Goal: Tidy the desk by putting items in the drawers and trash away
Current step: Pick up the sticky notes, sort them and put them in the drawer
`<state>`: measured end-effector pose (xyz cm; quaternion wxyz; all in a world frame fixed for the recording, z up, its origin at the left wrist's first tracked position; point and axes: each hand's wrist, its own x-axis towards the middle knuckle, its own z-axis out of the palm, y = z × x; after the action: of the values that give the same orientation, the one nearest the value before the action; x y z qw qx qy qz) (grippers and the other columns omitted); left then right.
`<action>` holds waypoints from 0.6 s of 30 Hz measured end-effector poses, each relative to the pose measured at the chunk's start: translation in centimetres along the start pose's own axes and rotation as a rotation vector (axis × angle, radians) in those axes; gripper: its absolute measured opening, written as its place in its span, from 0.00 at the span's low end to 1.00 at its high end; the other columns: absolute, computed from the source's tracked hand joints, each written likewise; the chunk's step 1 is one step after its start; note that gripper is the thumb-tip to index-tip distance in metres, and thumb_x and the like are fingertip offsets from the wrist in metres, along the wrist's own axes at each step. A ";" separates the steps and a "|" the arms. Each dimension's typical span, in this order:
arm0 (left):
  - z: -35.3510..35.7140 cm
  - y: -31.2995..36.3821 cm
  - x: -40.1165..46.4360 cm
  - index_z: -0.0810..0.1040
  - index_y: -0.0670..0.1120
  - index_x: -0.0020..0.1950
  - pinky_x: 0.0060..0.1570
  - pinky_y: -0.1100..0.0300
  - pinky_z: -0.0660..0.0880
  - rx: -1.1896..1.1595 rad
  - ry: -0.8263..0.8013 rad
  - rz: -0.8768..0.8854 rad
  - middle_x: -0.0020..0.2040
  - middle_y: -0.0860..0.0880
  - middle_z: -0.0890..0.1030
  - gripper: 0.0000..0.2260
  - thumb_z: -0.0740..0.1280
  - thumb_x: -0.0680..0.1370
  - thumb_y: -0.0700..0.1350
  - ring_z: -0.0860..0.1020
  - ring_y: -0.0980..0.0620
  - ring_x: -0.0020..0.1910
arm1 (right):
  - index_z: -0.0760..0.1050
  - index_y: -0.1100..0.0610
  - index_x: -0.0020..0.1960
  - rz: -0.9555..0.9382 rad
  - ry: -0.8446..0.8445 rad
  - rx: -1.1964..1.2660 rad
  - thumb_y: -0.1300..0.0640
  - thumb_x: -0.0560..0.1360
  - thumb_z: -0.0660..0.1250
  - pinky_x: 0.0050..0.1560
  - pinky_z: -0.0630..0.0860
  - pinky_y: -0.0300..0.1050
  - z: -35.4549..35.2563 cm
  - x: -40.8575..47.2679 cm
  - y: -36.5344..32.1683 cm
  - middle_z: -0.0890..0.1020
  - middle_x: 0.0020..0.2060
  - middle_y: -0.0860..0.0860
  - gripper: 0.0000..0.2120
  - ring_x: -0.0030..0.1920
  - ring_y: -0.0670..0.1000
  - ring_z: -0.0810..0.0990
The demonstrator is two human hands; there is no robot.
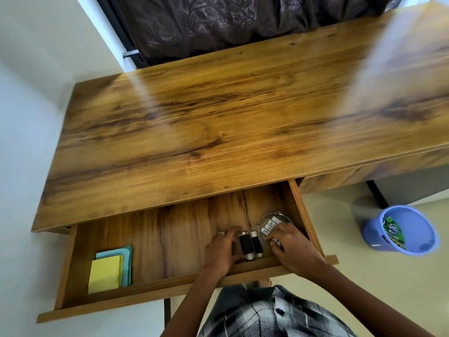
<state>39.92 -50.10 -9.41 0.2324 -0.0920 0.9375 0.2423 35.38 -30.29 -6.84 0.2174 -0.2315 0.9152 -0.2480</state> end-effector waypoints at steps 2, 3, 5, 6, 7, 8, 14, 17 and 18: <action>-0.1 0.1 0.1 0.63 0.58 0.71 0.53 0.60 0.72 -0.017 -0.002 0.016 0.58 0.54 0.75 0.31 0.72 0.72 0.48 0.73 0.54 0.58 | 0.73 0.52 0.62 0.005 0.016 0.002 0.54 0.79 0.57 0.64 0.63 0.36 0.0 0.0 0.0 0.73 0.63 0.47 0.13 0.65 0.45 0.67; -0.2 0.4 0.1 0.63 0.58 0.71 0.51 0.60 0.72 -0.021 0.000 0.029 0.57 0.54 0.75 0.31 0.72 0.72 0.48 0.74 0.54 0.56 | 0.74 0.52 0.62 0.008 0.027 0.004 0.55 0.79 0.57 0.64 0.63 0.36 -0.1 0.0 -0.1 0.74 0.62 0.47 0.13 0.64 0.45 0.67; -0.2 0.8 0.1 0.63 0.57 0.71 0.49 0.61 0.71 -0.016 -0.002 0.059 0.55 0.54 0.76 0.30 0.71 0.72 0.47 0.75 0.54 0.55 | 0.75 0.53 0.61 0.016 0.046 0.003 0.55 0.79 0.58 0.63 0.64 0.36 0.0 0.0 -0.2 0.75 0.61 0.48 0.13 0.64 0.46 0.68; -0.2 0.9 0.2 0.63 0.57 0.71 0.49 0.61 0.71 -0.009 -0.003 0.075 0.56 0.53 0.76 0.29 0.71 0.73 0.47 0.75 0.53 0.54 | 0.75 0.53 0.60 0.023 0.052 0.000 0.56 0.79 0.58 0.63 0.65 0.37 0.0 0.0 -0.2 0.75 0.61 0.48 0.13 0.63 0.46 0.69; -0.2 0.9 0.2 0.63 0.57 0.71 0.49 0.61 0.71 -0.003 -0.003 0.087 0.56 0.53 0.76 0.29 0.70 0.73 0.47 0.75 0.53 0.54 | 0.75 0.53 0.60 0.031 0.057 -0.006 0.56 0.79 0.58 0.63 0.65 0.37 0.1 0.1 -0.2 0.75 0.61 0.48 0.12 0.63 0.46 0.69; -0.2 0.9 0.2 0.63 0.57 0.71 0.49 0.61 0.71 -0.001 -0.001 0.097 0.56 0.53 0.76 0.29 0.70 0.73 0.47 0.75 0.53 0.54 | 0.76 0.53 0.60 0.038 0.060 -0.014 0.56 0.78 0.58 0.63 0.66 0.37 0.1 0.1 -0.2 0.76 0.61 0.48 0.13 0.63 0.46 0.69; -0.2 0.3 0.3 0.62 0.57 0.73 0.53 0.60 0.70 -0.009 -0.011 0.166 0.60 0.51 0.75 0.28 0.67 0.76 0.44 0.73 0.52 0.58 | 0.76 0.54 0.60 0.068 0.091 -0.026 0.56 0.78 0.60 0.64 0.67 0.39 0.3 0.2 -0.3 0.76 0.61 0.49 0.13 0.64 0.47 0.70; -0.2 0.1 0.6 0.61 0.56 0.74 0.56 0.57 0.71 0.006 -0.029 0.188 0.62 0.50 0.73 0.28 0.65 0.77 0.42 0.72 0.51 0.60 | 0.75 0.56 0.61 0.081 0.156 -0.016 0.59 0.78 0.59 0.63 0.68 0.40 0.4 0.2 -0.5 0.76 0.61 0.50 0.13 0.63 0.49 0.71; -0.2 0.1 0.7 0.61 0.56 0.74 0.56 0.56 0.71 0.014 -0.031 0.196 0.63 0.49 0.73 0.28 0.65 0.77 0.42 0.72 0.50 0.60 | 0.75 0.57 0.61 0.087 0.179 -0.008 0.61 0.78 0.59 0.62 0.69 0.40 0.5 0.2 -0.4 0.76 0.60 0.51 0.14 0.62 0.49 0.71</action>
<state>39.22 -50.17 -9.55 0.2228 0.0056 0.9399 0.2586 35.65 -30.90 -7.08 0.1443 -0.1696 0.9411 -0.2543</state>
